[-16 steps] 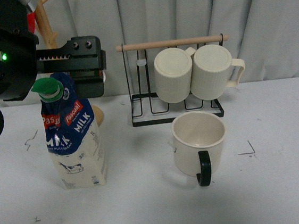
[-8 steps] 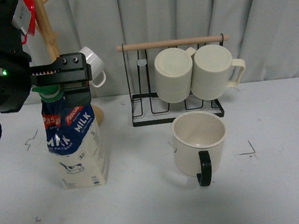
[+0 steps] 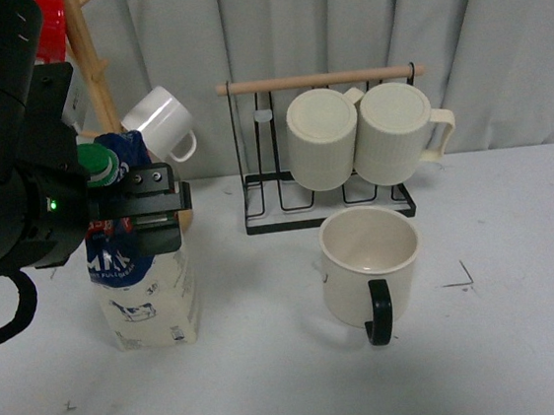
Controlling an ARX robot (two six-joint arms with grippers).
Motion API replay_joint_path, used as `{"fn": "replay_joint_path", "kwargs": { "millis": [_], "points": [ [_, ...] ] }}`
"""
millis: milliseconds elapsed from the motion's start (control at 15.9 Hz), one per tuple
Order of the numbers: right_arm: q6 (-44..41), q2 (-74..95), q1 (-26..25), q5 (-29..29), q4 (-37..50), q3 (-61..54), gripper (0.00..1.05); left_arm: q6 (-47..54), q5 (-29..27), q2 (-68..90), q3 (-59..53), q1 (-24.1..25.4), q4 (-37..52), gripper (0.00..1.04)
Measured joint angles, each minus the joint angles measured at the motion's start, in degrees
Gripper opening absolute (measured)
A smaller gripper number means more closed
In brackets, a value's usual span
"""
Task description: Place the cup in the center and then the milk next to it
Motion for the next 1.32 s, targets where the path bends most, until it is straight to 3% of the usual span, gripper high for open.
{"fn": "replay_joint_path", "kwargs": {
  "millis": [502,1003,1317],
  "points": [
    [0.02,0.00,0.00,0.00,0.00,0.00,0.98,0.04,0.09,-1.18,-0.35,0.11,-2.10,0.03],
    [0.00,0.00,0.00,0.00,0.02,0.00,0.98,0.26,-2.45,-1.81,5.70,-5.46,-6.69,0.02],
    [0.02,0.00,0.00,0.00,0.00,0.00,0.98,0.02,-4.90,0.55,10.47,-13.29,-6.86,0.02]
  ]
}}
